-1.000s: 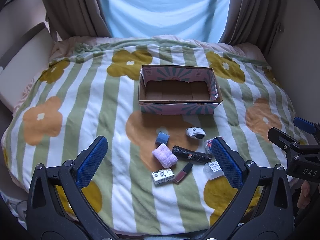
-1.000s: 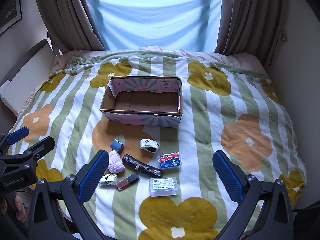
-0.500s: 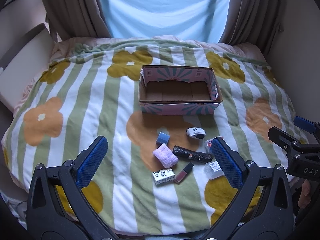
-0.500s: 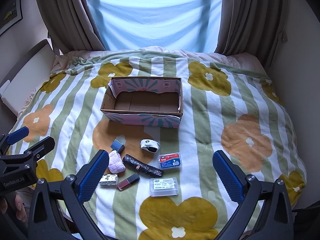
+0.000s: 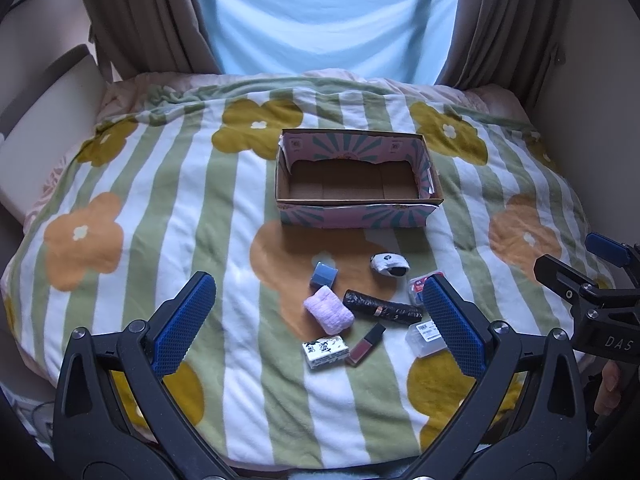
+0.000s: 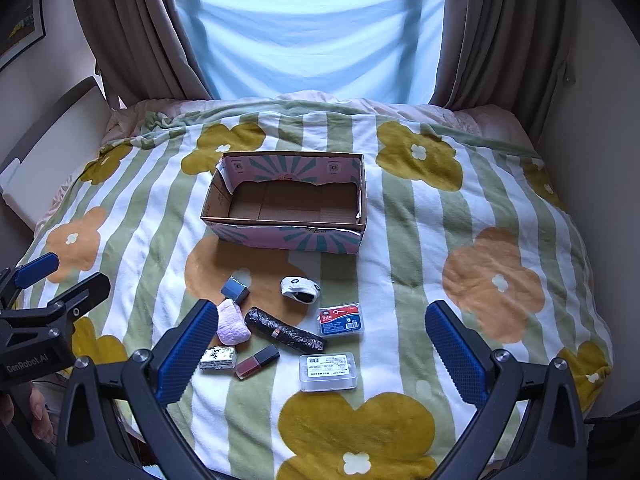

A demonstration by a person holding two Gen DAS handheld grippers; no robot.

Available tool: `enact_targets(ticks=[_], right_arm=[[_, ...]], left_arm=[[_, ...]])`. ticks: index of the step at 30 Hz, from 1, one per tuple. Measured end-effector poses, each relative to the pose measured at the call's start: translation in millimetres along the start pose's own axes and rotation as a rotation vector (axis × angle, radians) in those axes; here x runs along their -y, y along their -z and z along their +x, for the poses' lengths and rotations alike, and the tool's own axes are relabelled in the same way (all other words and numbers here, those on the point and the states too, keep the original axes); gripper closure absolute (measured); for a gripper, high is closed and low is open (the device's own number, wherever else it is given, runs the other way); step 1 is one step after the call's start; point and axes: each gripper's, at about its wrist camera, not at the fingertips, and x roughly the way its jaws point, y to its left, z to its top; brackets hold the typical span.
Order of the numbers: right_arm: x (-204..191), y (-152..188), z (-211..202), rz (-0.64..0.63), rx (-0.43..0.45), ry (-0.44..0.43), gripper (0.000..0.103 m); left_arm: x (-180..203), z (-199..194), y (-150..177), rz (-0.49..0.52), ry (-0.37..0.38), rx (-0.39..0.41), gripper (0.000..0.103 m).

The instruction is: Organize objects

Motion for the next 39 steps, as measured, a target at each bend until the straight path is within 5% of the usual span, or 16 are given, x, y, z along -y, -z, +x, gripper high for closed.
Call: enact_targets(ticks=[29, 39], right_arm=[[-1, -5, -1, 0.021, 0.013, -0.002, 0.0], [18, 7, 16, 0.024, 0.023, -0.017, 0.0]], left_arm=[[1, 3, -2, -0.019, -0.002, -0.008, 0.0], [-29, 26, 14, -0.099, -0.034, -0.069, 0.0]])
